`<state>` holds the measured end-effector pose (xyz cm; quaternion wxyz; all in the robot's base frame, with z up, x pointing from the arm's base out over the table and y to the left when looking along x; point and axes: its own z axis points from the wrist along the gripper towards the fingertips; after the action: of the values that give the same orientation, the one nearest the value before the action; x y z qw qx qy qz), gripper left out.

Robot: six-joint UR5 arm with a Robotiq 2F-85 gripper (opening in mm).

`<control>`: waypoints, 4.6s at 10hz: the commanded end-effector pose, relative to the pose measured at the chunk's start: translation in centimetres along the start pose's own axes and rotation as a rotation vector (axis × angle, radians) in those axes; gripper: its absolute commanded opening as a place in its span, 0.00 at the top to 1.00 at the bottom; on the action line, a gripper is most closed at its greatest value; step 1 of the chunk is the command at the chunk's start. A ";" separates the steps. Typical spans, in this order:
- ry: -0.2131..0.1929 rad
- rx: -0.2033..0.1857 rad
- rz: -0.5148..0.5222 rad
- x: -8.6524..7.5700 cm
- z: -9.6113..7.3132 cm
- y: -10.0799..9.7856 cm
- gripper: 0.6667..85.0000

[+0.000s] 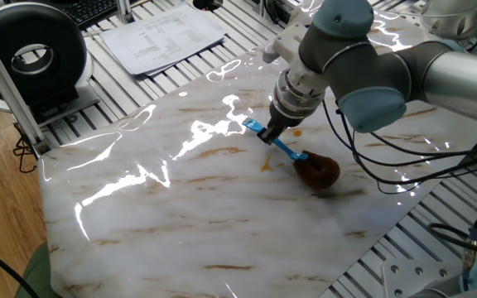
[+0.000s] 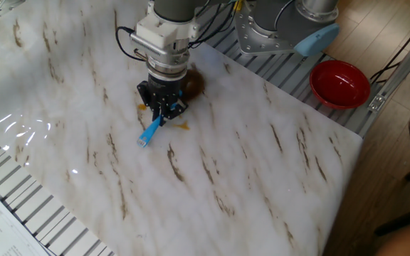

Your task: Scrub the table with a brush

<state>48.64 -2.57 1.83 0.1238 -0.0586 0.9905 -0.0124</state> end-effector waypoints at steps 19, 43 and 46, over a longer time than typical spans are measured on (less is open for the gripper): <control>-0.287 -0.060 -0.157 -4.3 -2.5 1.0 1.00; -0.352 -0.166 -0.116 -2.6 -0.9 2.0 1.00; -0.348 -0.188 -0.064 -2.4 -1.2 3.3 1.00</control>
<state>50.46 -0.19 3.03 0.2851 -0.1313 0.9471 0.0674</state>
